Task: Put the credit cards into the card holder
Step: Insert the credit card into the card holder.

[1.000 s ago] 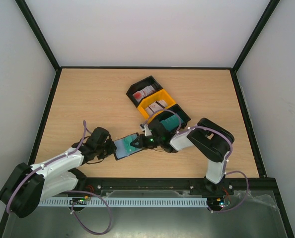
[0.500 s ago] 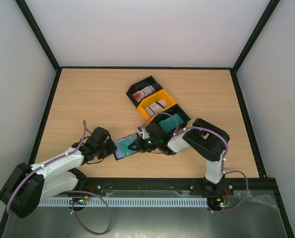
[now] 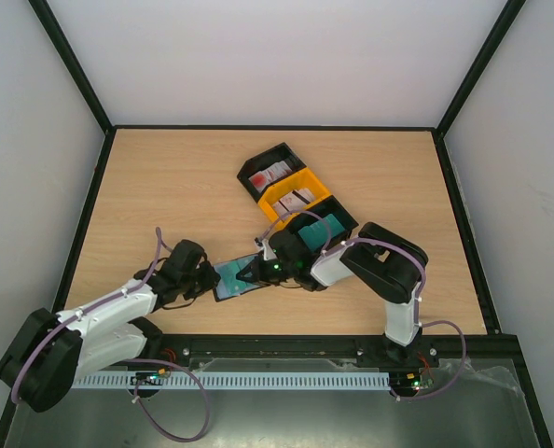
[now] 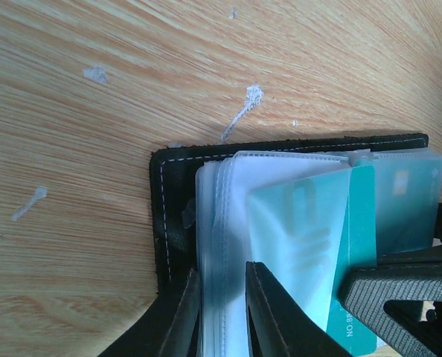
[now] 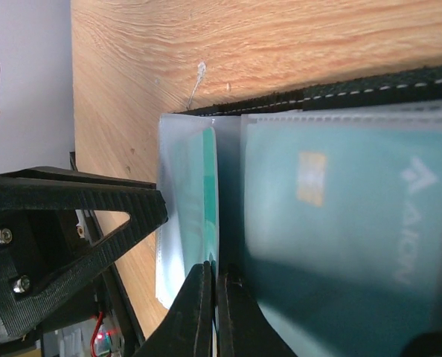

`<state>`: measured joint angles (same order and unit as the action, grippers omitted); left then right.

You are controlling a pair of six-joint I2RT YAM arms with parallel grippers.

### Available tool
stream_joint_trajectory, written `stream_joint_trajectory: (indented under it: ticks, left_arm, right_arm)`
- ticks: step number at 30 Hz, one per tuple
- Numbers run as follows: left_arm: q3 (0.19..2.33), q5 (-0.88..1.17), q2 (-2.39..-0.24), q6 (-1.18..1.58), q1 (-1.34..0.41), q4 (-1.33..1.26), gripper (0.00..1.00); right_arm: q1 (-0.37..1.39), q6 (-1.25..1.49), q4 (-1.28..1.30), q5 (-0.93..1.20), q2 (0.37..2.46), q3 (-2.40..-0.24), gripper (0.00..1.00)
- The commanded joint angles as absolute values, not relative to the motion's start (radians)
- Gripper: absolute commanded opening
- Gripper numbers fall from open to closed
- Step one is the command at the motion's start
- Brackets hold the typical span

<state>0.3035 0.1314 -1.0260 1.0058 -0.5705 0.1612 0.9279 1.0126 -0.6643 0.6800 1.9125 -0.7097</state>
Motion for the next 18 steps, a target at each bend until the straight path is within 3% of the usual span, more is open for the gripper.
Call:
stream_joint_trajectory:
  ticks: [1, 18]
  left_arm:
    - [0.277, 0.155, -1.012, 0.999, -0.568, 0.17, 0.2]
    - [0.269, 0.192, -1.021, 1.005, -0.567, 0.136, 0.18]
  right_arm:
    - [0.943, 0.997, -0.608, 0.588, 1.926, -0.721, 0.02]
    - [0.978, 0.953, -0.545, 0.613, 1.949, -0.782, 0.02]
